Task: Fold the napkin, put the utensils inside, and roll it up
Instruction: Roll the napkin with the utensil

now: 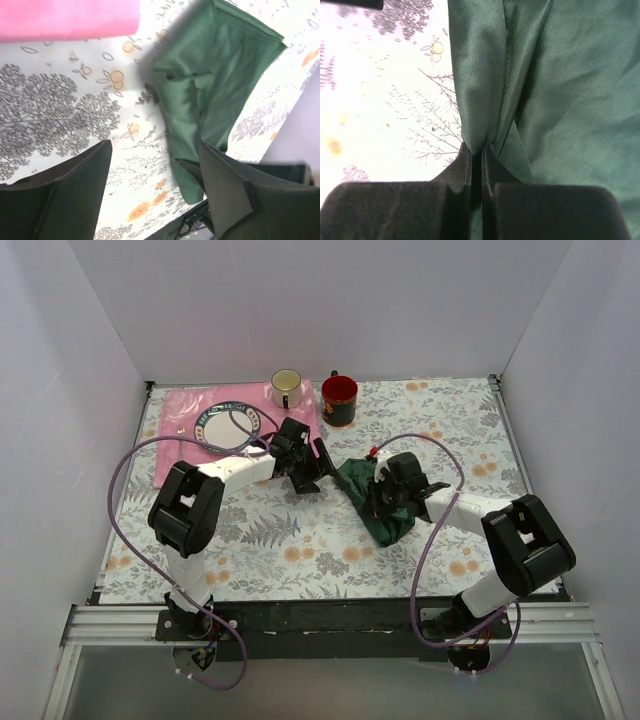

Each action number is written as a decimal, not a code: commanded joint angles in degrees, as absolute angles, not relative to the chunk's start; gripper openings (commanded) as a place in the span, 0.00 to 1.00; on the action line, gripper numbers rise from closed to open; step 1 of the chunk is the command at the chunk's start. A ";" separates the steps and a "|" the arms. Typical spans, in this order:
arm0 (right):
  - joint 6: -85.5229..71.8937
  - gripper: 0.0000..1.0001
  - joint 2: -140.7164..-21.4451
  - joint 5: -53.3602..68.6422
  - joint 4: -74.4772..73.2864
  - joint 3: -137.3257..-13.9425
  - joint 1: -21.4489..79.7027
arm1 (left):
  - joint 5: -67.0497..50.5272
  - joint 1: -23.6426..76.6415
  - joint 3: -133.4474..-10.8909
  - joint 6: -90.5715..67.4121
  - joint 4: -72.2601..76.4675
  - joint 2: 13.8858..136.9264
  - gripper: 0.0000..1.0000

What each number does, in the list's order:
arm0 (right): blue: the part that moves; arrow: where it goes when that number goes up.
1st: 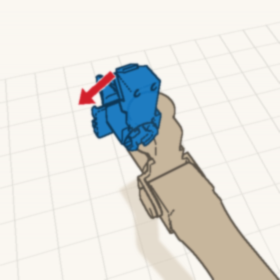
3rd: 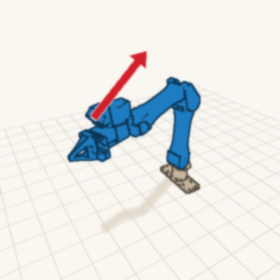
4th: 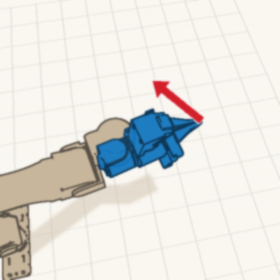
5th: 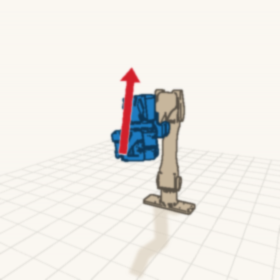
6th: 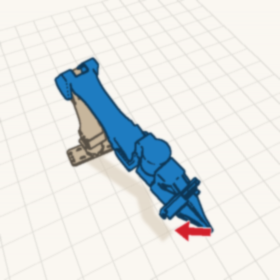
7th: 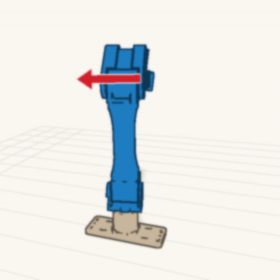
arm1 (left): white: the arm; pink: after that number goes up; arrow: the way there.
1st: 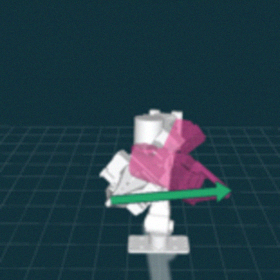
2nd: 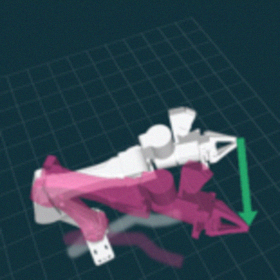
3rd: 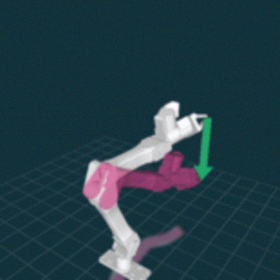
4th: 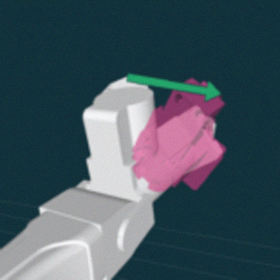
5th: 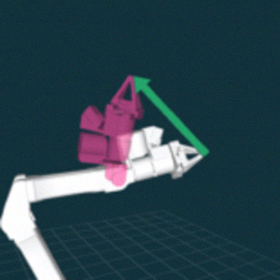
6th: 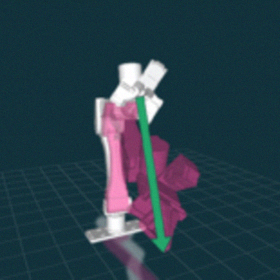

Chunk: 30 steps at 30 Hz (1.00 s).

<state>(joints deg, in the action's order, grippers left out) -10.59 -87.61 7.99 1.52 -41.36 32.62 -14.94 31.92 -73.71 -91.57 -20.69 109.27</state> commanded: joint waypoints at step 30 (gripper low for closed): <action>-12.73 0.01 -101.16 46.92 8.42 -36.40 16.35 | -11.50 39.73 -65.35 -99.04 -13.21 111.02 0.70</action>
<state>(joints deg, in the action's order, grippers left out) -14.76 -100.07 50.57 12.91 -37.87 16.16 -19.29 39.18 -73.12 -98.96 -14.46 114.54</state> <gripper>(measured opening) 0.058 0.681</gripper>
